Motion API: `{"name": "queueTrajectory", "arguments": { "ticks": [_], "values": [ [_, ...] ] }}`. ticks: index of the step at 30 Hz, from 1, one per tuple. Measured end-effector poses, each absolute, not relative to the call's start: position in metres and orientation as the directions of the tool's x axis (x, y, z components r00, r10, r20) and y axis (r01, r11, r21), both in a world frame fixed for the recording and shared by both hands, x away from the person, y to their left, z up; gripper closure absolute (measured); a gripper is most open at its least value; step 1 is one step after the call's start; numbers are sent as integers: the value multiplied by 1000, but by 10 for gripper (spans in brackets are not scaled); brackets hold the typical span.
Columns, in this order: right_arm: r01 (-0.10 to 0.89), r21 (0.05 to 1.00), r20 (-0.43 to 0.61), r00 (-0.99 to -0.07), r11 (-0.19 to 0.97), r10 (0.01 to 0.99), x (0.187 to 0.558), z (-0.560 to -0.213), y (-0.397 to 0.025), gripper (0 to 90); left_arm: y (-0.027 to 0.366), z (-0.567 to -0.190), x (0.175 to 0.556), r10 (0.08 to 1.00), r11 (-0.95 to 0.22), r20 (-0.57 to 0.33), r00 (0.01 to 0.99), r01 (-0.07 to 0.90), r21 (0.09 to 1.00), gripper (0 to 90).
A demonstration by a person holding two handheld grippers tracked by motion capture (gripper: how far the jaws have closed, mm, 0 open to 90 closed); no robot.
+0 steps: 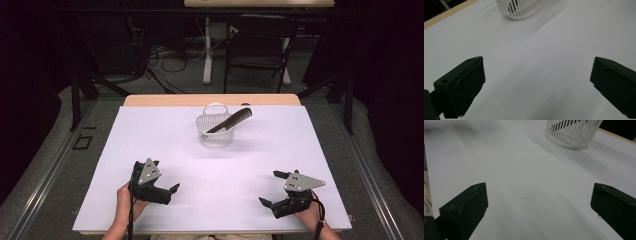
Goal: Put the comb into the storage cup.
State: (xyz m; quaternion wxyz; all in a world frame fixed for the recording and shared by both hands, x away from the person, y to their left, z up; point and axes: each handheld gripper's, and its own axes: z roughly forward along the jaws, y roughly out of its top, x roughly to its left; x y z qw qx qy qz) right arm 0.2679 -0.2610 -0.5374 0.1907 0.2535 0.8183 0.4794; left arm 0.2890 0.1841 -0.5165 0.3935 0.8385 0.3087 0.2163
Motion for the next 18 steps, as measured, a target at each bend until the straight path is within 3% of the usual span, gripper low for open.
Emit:
{"name": "queueTrajectory", "arguments": {
  "ticks": [18],
  "values": [
    [238, 879, -64, -799, 412, 598, 269, -538, -260, 10, 207, -532, 264, 728, -468, 105, 677, 379, 799, 0]
  ]
}}
